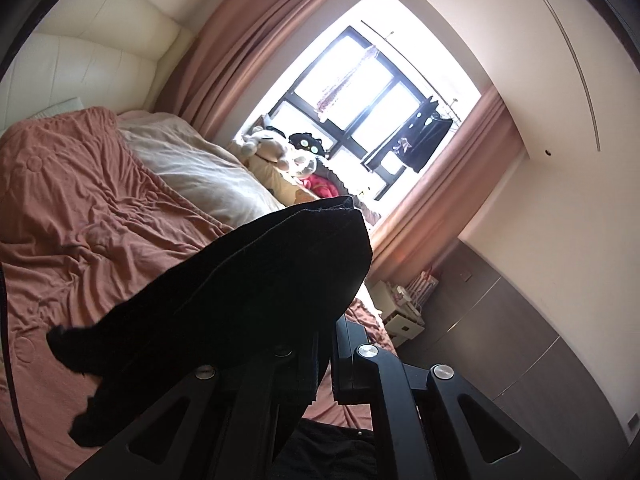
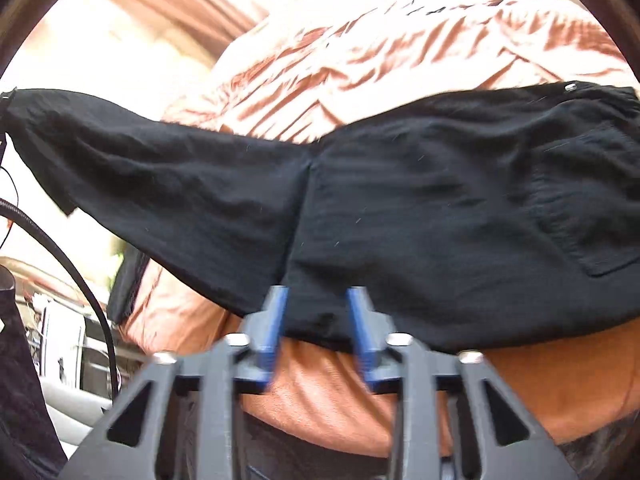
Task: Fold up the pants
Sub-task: 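Lower the folded pants onto the bed and open both grippers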
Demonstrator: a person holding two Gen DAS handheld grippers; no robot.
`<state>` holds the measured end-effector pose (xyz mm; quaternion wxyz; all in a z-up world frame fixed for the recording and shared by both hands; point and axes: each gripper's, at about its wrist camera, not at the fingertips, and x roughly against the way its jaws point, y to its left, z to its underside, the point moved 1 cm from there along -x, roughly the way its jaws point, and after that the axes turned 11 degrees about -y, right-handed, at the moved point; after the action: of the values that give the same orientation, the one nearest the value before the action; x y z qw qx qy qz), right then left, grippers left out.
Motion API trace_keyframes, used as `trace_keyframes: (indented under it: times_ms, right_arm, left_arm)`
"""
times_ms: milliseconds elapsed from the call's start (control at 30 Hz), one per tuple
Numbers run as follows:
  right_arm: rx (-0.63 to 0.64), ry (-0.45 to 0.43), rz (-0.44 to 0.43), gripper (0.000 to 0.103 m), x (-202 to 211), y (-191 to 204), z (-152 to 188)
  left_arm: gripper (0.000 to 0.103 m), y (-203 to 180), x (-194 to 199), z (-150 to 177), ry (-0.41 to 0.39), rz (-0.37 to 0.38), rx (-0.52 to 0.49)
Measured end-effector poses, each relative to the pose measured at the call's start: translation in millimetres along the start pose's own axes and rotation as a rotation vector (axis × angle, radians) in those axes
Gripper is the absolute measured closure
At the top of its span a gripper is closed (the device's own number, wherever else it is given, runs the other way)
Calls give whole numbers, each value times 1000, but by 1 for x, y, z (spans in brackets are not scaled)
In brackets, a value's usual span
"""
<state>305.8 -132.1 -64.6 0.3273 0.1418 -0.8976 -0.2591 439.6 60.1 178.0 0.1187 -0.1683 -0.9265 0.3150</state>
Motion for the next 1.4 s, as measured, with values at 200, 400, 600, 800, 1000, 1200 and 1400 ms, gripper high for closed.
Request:
trace_keyframes:
  times_ms: [200,400,600,800,1000,1200,1400]
  right_arm:
    - [-15,-81,21,59,48,-28,-6]
    - [-69,-140,43,59,92,-57,5]
    - [-131,-183,71,59,119,-79,13]
    - [-180,-210,89,59,138,-98,21]
    - [-223,-222,123,59,155,-116,32]
    - [-263,-232,168,59,168,-134,43]
    - [-289,-235,195,59,177,-148,51]
  left_arm:
    - [99,-41,-24,17,41,43,-31]
    - [99,-71,-50,37,85,87,-31]
    - [99,-101,-68,60,139,136,-26]
    - [99,-118,-90,94,202,171,-13]
    - [99,-119,-120,139,287,178,22]
    - [99,-119,-143,182,331,176,48]
    - [99,-114,-164,244,416,155,86]
